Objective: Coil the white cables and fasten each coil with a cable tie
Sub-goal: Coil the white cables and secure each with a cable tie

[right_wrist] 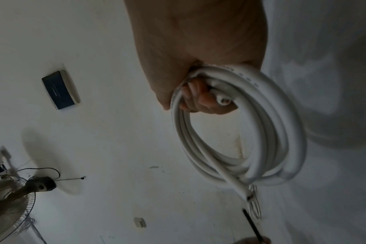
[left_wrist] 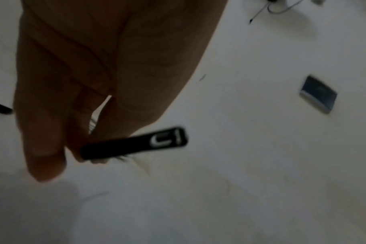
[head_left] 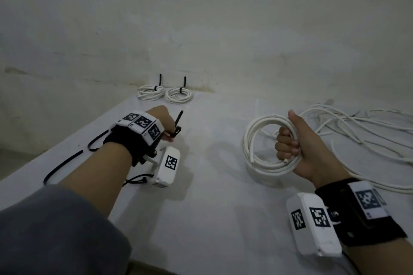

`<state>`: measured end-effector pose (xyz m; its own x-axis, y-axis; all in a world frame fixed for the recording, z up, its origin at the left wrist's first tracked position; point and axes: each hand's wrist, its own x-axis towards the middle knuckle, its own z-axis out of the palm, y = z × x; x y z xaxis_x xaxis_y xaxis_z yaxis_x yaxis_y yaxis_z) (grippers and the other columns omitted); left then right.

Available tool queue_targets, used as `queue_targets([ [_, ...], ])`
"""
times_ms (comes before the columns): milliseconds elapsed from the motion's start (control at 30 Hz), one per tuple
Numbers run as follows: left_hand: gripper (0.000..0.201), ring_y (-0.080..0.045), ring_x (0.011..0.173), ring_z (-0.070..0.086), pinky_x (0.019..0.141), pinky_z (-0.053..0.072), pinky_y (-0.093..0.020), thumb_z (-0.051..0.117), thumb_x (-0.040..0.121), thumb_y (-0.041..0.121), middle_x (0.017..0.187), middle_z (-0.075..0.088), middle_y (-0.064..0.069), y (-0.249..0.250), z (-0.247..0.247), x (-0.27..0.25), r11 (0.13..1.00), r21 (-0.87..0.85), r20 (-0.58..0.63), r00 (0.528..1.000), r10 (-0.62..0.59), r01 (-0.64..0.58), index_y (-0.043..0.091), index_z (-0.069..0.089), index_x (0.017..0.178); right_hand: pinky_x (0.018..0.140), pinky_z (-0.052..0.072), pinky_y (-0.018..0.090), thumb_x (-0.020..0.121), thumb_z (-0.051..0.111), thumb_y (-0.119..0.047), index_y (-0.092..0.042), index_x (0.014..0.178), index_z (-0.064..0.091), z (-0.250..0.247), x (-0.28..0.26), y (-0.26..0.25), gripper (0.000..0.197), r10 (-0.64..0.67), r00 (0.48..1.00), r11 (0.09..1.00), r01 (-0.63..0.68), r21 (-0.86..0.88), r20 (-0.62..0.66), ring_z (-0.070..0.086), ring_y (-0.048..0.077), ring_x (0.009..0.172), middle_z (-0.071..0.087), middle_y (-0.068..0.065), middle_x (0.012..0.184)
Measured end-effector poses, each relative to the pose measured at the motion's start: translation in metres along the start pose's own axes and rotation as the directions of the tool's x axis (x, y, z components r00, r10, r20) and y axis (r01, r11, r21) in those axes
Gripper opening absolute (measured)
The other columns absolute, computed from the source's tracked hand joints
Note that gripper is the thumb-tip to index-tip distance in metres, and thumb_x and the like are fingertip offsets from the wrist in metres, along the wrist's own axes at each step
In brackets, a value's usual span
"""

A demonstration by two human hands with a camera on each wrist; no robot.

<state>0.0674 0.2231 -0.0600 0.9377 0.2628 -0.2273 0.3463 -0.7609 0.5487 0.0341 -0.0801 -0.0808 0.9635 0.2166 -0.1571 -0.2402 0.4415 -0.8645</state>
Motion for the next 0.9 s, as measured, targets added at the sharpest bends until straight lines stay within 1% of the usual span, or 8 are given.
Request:
queue_targets([
  [67,0.012,-0.023,0.073,0.07,0.073,0.059,-0.031,0.063,0.086,0.001,0.094,0.069,-0.017,0.023,0.004,-0.014,0.965,-0.249,0.071,0.992,0.101,-0.08,-0.006,0.065,0.097,0.03,0.025,0.016,0.09,0.048,-0.053,-0.017,0.062,0.039,-0.002,0.0,-0.001,0.047,-0.029,0.999,1.0,0.029,-0.003,-0.022,0.024,0.005,0.029,0.023,-0.007,0.039],
  [167,0.01,-0.009,0.053,0.065,0.057,0.057,-0.019,0.062,0.088,0.004,0.065,0.066,-0.005,0.059,0.02,-0.052,0.853,-0.478,0.146,0.938,0.314,-0.211,-0.003,0.067,0.093,0.031,0.024,0.016,0.09,0.048,-0.053,-0.015,0.061,0.041,-0.003,-0.001,-0.005,0.048,-0.08,0.994,0.997,0.08,-0.003,-0.081,0.024,0.006,0.03,0.024,-0.006,0.039],
  [300,0.016,-0.007,0.058,0.064,0.06,0.055,-0.017,0.063,0.088,0.009,0.07,0.063,-0.007,0.082,0.043,-0.086,0.829,-0.454,0.27,0.836,0.477,-0.326,-0.001,0.069,0.098,0.034,0.024,0.015,0.092,0.048,-0.052,-0.013,0.06,0.044,-0.006,-0.005,-0.01,0.05,-0.168,0.971,0.985,0.171,0.004,-0.171,0.024,0.007,0.031,0.024,-0.005,0.04],
  [400,0.017,-0.006,0.054,0.063,0.058,0.055,-0.016,0.065,0.087,0.009,0.068,0.064,-0.008,0.091,0.054,-0.095,0.831,-0.449,0.285,0.829,0.481,-0.328,-0.003,0.07,0.098,0.035,0.024,0.016,0.093,0.049,-0.05,-0.011,0.06,0.045,-0.006,-0.007,-0.014,0.051,-0.244,0.942,0.969,0.243,-0.033,-0.229,0.024,0.009,0.032,0.025,-0.004,0.04],
  [567,0.013,-0.006,0.051,0.063,0.052,0.051,-0.014,0.068,0.084,0.008,0.064,0.065,-0.008,0.101,0.067,-0.101,0.808,-0.503,0.224,0.857,0.465,-0.307,-0.003,0.071,0.091,0.036,0.025,0.018,0.093,0.05,-0.049,-0.008,0.062,0.047,-0.001,-0.01,-0.015,0.052,-0.301,0.92,0.953,0.281,-0.111,-0.249,0.025,0.01,0.033,0.025,-0.003,0.04],
  [700,0.006,-0.011,0.05,0.066,0.053,0.055,-0.019,0.07,0.082,0.004,0.057,0.068,-0.009,0.11,0.075,-0.11,0.771,-0.446,0.029,0.854,0.519,-0.454,0.001,0.069,0.078,0.037,0.026,0.019,0.093,0.05,-0.049,-0.004,0.07,0.054,0.004,-0.013,-0.012,0.051,-0.315,0.926,0.942,0.28,-0.183,-0.209,0.025,0.011,0.034,0.025,-0.002,0.04],
  [800,0.005,-0.018,0.053,0.069,0.056,0.058,-0.025,0.07,0.081,0.002,0.062,0.069,-0.015,0.116,0.079,-0.114,0.747,-0.399,-0.096,0.835,0.542,-0.531,-0.001,0.065,0.082,0.038,0.026,0.019,0.093,0.051,-0.049,-0.003,0.075,0.061,0.006,-0.014,-0.01,0.05,-0.29,0.936,0.951,0.257,-0.174,-0.199,0.025,0.011,0.035,0.025,-0.002,0.041],
  [900,0.01,-0.026,0.058,0.07,0.062,0.058,-0.034,0.068,0.081,-0.004,0.067,0.068,-0.025,0.12,0.083,-0.113,0.715,-0.49,-0.1,0.846,0.523,-0.5,-0.003,0.059,0.085,0.038,0.026,0.019,0.092,0.053,-0.047,-0.007,0.071,0.06,0.006,-0.015,-0.01,0.045,-0.262,0.943,0.962,0.236,-0.14,-0.204,0.024,0.011,0.036,0.024,-0.002,0.043],
])
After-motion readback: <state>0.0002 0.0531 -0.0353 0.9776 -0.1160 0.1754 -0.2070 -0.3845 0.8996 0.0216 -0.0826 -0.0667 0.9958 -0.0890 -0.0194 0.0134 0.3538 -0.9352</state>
